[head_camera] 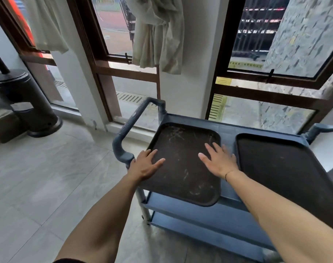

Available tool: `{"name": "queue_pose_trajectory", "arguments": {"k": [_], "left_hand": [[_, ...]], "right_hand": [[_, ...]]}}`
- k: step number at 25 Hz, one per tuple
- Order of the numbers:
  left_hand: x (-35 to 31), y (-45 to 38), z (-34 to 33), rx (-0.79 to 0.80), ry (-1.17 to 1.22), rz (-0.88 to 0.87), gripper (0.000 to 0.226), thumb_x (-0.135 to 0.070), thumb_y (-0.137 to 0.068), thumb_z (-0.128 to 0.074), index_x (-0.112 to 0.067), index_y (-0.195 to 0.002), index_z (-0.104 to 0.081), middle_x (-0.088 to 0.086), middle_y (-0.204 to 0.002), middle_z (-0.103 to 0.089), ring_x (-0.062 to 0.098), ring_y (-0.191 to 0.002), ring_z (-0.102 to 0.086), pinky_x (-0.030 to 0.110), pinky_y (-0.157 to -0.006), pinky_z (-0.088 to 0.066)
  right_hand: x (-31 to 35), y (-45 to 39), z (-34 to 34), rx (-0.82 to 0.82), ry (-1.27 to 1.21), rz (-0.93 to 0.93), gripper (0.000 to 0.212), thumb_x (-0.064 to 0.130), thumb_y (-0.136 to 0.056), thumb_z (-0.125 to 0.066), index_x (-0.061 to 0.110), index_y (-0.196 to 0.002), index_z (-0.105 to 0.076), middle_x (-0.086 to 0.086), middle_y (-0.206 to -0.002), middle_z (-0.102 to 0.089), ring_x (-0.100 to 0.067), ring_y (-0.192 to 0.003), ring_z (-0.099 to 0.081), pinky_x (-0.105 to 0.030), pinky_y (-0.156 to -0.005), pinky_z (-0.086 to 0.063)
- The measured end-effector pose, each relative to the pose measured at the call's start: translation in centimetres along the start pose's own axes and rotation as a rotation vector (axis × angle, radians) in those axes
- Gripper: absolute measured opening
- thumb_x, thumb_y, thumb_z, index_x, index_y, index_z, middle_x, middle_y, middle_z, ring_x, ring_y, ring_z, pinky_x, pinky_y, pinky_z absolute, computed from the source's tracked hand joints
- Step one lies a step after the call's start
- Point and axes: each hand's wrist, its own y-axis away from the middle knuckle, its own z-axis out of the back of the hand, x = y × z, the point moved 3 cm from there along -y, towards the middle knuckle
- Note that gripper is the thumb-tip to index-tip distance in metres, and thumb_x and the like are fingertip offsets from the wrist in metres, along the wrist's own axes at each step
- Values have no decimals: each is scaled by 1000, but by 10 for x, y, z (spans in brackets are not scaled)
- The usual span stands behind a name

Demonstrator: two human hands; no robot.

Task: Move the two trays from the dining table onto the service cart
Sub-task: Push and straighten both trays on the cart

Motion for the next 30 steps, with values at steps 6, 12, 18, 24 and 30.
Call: {"name": "queue_pose_trajectory", "arguments": {"k": [6, 12, 18, 24, 30], "left_hand": [[2, -7, -23, 139, -215, -129, 102, -97, -66, -12, -46, -154, -15, -8, -166, -9, 17, -152, 0, 53, -118, -4], [0, 4, -51, 241, -267, -128, 100, -96, -68, -16, -45, -154, -15, -7, -167, -4, 18, -152, 3, 54, -118, -2], [5, 15, -71, 278, -310, -176, 104, -98, -65, -14, -46, -155, -13, -9, -167, -2, 16, -152, 4, 54, -120, -3], [33, 12, -69, 285, -374, -263, 102, -98, -66, -15, -47, -155, -9, -10, -166, 5, 16, -152, 9, 57, -119, 4], [46, 5, -67, 316, -445, -373, 94, -92, -74, -18, -47, -155, -4, -6, -167, 6, 19, -152, 9, 60, -118, 5]], "right_hand": [[2, 10, -41, 107, -26, -2, 72, 72, -93, -21, 40, -157, -12, 7, -168, -3, -24, -153, 4, -64, -116, -11], [1, 15, -76, 182, -43, 37, 72, 72, -93, -22, 40, -156, -12, 7, -168, -2, -22, -153, 5, -64, -117, -9], [6, 25, -100, 222, -53, 75, 74, 75, -91, -20, 40, -156, -13, 7, -168, -3, -20, -153, 6, -63, -117, -5], [22, 33, -115, 175, -4, 110, 90, 88, -77, -8, 43, -155, -14, 6, -167, -5, -22, -153, 8, -68, -114, 2], [42, 39, -133, 239, 100, 110, 99, 100, -62, -5, 56, -151, -4, 10, -167, 0, -27, -152, 10, -75, -108, 6]]}}
